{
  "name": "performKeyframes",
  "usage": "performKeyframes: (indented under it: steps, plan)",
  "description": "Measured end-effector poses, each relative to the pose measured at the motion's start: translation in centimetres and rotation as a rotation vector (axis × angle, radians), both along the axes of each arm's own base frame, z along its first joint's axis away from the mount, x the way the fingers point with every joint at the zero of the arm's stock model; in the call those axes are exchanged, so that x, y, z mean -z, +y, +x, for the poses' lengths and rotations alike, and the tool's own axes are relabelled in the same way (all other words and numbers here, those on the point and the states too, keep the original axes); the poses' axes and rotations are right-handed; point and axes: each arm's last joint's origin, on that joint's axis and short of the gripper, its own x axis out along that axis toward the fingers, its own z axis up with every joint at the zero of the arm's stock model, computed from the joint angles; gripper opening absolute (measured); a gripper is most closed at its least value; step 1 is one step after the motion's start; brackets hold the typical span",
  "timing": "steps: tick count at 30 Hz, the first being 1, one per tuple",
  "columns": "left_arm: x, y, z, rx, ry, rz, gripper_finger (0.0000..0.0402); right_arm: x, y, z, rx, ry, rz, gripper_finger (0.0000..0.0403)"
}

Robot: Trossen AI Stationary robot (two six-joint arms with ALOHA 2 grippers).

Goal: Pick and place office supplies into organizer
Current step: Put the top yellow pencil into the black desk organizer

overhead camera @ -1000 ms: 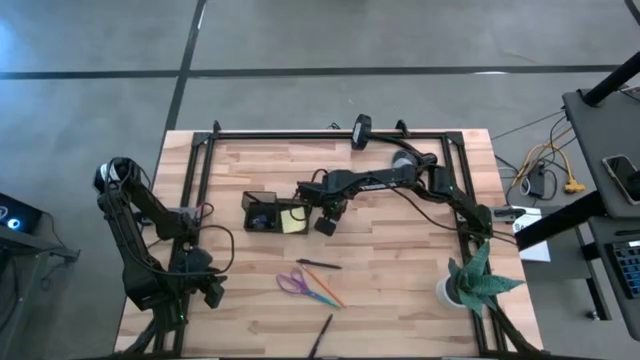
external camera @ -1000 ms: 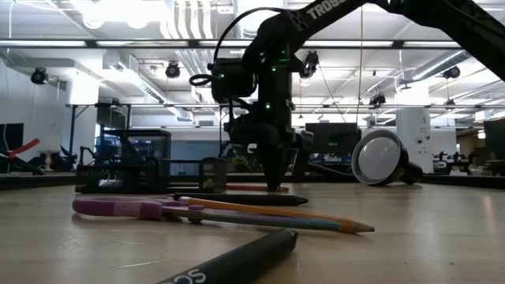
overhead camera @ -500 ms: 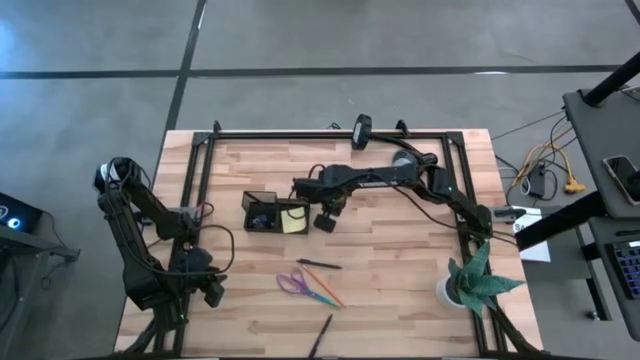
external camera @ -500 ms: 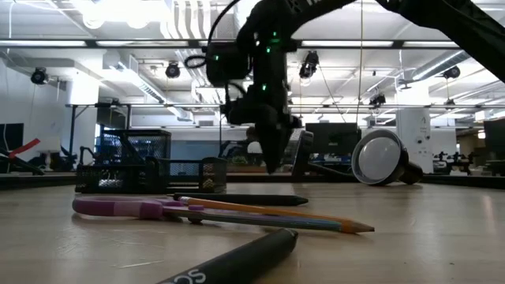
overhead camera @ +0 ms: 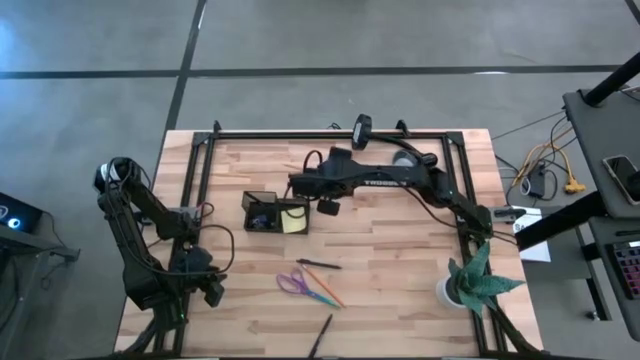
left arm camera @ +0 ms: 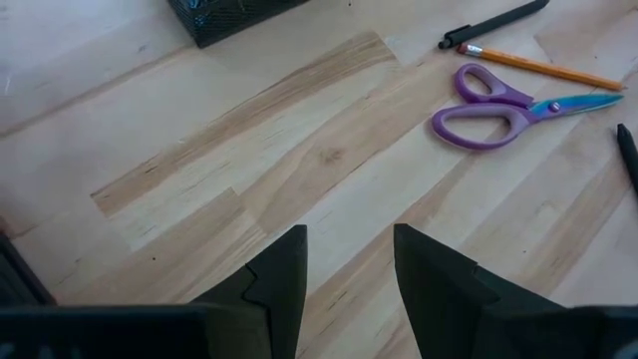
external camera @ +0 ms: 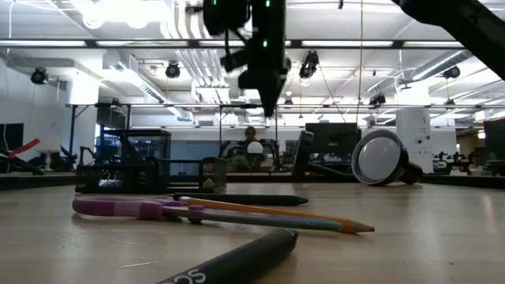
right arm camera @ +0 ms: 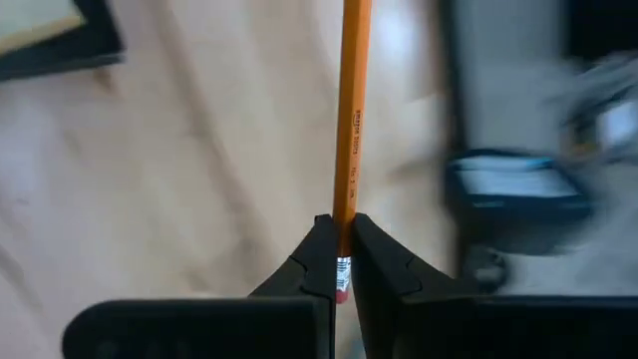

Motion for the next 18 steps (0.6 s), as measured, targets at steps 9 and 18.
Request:
performKeyframes:
  steps: [9, 18]
  plan:
    - [0.0, 0.0, 0.0, 0.006, 0.001, 0.005, 0.0132, -2.5, 2.6, -0.2, -0.336, 0.241, -0.292, 0.0009]
    - [0.0, 0.0, 0.0, 0.006, 0.001, 0.005, 0.0132, -1.3, 5.1, 0.9, -0.621, 0.451, -0.397, 0.0009]
